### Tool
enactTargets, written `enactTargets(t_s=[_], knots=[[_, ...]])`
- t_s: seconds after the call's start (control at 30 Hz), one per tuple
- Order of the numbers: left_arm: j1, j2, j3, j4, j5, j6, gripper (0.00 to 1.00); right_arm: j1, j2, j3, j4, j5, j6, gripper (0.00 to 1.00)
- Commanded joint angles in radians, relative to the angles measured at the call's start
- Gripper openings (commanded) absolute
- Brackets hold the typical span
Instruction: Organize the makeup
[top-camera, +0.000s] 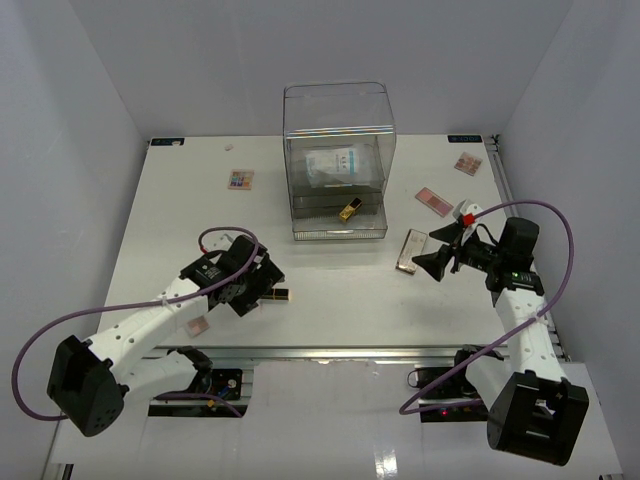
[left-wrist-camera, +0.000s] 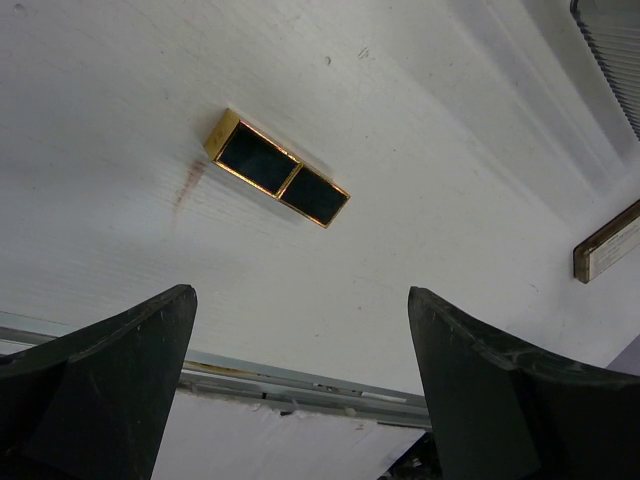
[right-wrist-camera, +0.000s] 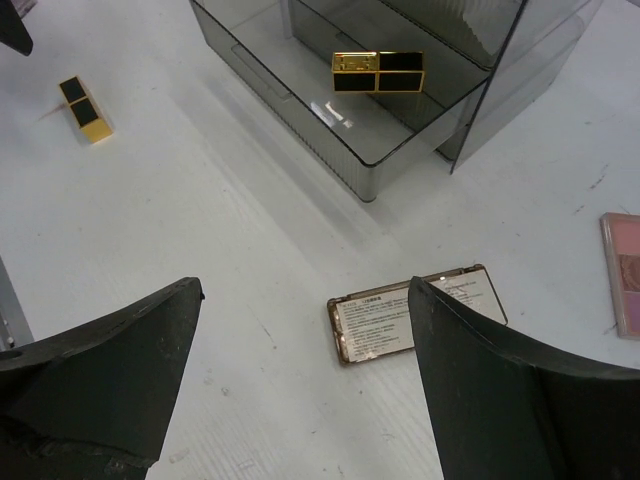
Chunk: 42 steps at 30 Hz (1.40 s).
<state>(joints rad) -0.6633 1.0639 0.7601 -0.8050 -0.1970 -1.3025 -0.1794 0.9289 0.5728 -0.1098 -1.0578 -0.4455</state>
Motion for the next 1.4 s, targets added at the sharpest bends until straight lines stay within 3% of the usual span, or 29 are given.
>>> enactTargets(t_s=[0.0, 0.33, 0.77, 1.07, 1.23, 1.37], knots=[[0.04, 0.008, -0.035, -0.03, 0.097, -0.135, 0.98, -0.011, -0.021, 0.009, 0.053, 0.052, -0.018, 0.9], [0.156, 0.05, -0.036, -0.029, 0.128, -0.095, 0.91, -0.011, -0.085, -0.005, 0.061, 0.096, -0.047, 0.9], [0.189, 0.328, 0.033, 0.118, 0.147, -0.087, 0.85, -0.009, -0.089, -0.013, 0.053, 0.07, -0.073, 0.9], [0.197, 0.398, 0.07, 0.151, 0.154, -0.079, 0.84, -0.009, -0.084, -0.016, 0.05, 0.057, -0.081, 0.9], [0.208, 0.442, 0.082, 0.172, 0.17, -0.067, 0.74, -0.009, -0.081, -0.019, 0.048, 0.059, -0.085, 0.9], [0.208, 0.457, 0.09, 0.181, 0.195, -0.053, 0.6, -0.011, -0.077, -0.02, 0.048, 0.065, -0.092, 0.9]])
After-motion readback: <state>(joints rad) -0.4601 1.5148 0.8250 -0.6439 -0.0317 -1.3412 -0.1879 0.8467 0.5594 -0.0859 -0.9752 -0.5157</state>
